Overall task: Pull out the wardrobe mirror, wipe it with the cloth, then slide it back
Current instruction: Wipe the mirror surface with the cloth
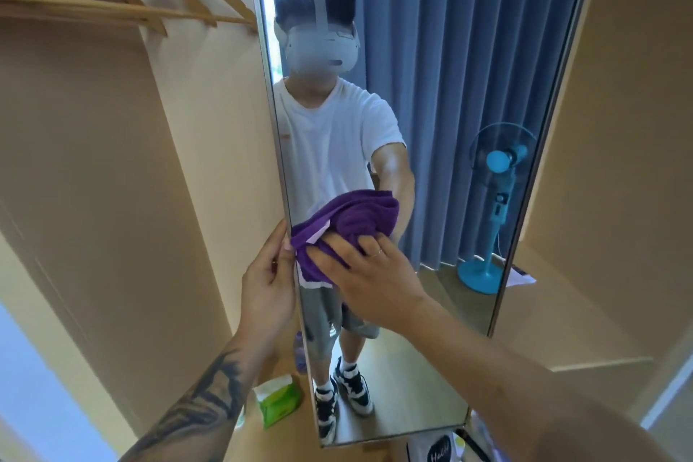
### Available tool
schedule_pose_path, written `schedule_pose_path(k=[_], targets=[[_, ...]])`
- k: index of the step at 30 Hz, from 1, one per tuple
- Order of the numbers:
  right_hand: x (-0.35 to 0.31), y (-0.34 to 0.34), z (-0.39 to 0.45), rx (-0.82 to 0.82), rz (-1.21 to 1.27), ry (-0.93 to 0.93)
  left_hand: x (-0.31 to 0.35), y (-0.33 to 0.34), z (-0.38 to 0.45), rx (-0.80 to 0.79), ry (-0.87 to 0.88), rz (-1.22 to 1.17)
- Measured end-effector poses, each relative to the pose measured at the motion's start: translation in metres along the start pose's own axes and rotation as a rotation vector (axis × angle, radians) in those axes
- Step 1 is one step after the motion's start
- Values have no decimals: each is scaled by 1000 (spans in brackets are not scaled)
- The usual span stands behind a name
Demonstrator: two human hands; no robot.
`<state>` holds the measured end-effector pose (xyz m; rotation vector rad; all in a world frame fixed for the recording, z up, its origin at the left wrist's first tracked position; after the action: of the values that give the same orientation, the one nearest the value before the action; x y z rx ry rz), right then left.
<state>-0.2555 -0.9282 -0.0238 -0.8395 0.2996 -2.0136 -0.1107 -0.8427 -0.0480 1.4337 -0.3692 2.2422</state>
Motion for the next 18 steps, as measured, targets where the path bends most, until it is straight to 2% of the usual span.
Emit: schedule_pose_path(k=[3,6,11,15,18], targets=[[35,0,-24,-80,-67,-83,-3,-2,2,-29,54,41],[78,3,-57,-126,-105,-23,-4,-2,3,-40,88,48],[133,-8,-104,-27,-271,-48,2,-1,-1,-6,100,37],[126,6,-103,-33,-326,22,6,0,-5,18,109,55],[104,9,-84,55,-284,106,9,0,-7,20,107,64]])
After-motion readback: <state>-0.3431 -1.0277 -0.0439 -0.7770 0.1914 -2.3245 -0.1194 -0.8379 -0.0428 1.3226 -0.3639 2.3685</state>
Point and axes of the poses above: each hand's wrist, its own z-axis towards the middle knuckle, its own y-axis out of the palm, x = y × z, the point moved 5 cm from there along z, towards the middle knuckle, and after that the axes turned 10 degrees about x, right-handed, at the moved point
